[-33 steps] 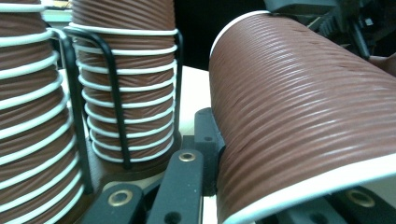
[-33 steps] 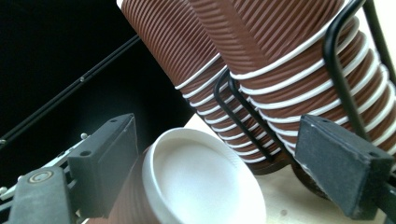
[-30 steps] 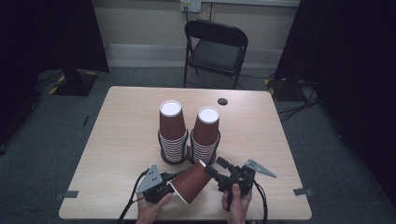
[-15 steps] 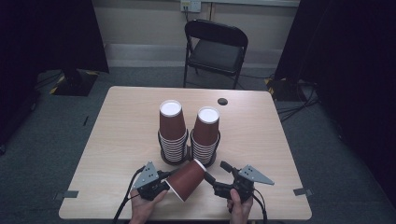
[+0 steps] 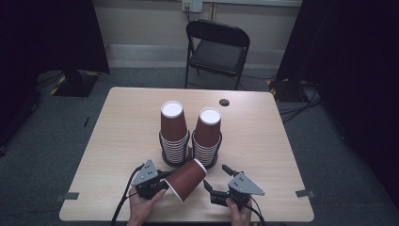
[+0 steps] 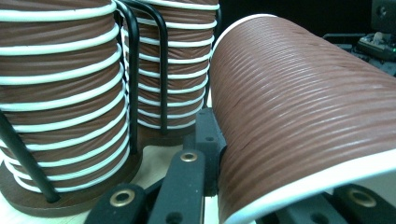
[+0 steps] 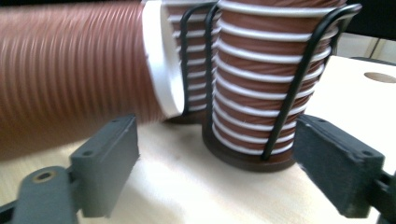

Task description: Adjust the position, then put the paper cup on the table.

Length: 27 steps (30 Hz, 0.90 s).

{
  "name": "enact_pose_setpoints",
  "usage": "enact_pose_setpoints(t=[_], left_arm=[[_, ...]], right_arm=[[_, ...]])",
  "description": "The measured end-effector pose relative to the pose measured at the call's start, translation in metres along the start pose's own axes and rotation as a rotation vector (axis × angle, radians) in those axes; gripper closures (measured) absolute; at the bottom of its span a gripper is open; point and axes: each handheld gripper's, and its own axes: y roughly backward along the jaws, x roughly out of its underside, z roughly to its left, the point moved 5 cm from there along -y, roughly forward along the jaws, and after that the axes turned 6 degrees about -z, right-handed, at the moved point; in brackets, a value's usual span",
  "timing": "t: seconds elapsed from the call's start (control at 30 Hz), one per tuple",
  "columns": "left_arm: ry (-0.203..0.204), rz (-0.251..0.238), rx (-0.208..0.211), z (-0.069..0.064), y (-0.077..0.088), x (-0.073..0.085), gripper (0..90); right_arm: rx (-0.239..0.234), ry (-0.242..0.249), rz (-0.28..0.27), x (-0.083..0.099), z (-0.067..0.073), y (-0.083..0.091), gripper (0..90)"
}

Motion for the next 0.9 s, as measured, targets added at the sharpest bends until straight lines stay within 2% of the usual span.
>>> enact_pose_setpoints(t=[0.07,0.1,0.13,0.2,0.3,0.4,0.5,0.57,0.6,0.67,0.73,0.83,0.9], left_arm=[[0.001,0.008,-0.001,0.0,0.001,-0.001,85.6],[0.002,0.005,-0.003,0.001,0.001,-0.002,85.6],[0.003,0.009,0.0,0.001,0.002,-0.003,85.6],[0.007,0.016,0.002,0.002,0.002,-0.005,85.6],[-0.001,0.044,0.005,0.002,0.002,-0.007,85.7],[0.005,0.063,0.011,0.004,0.002,-0.009,85.6],[-0.005,0.081,0.012,0.004,0.002,-0.009,85.6],[-0.006,0.089,0.016,0.003,0.002,-0.01,85.7],[-0.007,0.095,0.016,0.003,0.001,-0.009,85.6],[-0.008,0.114,0.02,0.003,0.0,-0.009,85.6],[-0.001,0.125,0.036,0.002,-0.001,-0.009,85.6],[-0.006,0.143,0.036,0.001,-0.002,-0.01,85.6],[0.008,0.155,0.037,0.002,-0.003,-0.011,85.7]], right_arm=[[-0.001,0.01,0.009,0.001,0.001,0.0,16.8],[0.015,0.031,0.017,0.002,0.001,0.0,17.5],[0.015,0.046,0.017,0.003,0.002,-0.001,17.9],[0.005,0.086,0.052,0.005,0.005,-0.002,17.9],[0.009,0.107,0.064,0.007,0.008,-0.003,17.8],[0.007,0.167,0.097,0.009,0.013,-0.004,17.8],[-0.006,0.164,0.103,0.01,0.015,-0.005,17.7],[0.018,0.188,0.113,0.011,0.017,-0.006,17.7],[0.017,0.208,0.117,0.012,0.018,-0.006,17.8],[-0.023,0.222,0.118,0.014,0.022,-0.005,17.7],[-0.018,0.237,0.125,0.015,0.024,-0.007,19.6],[-0.017,0.244,0.146,0.017,0.024,-0.008,19.6],[-0.014,0.26,0.151,0.017,0.024,-0.008,19.1]])
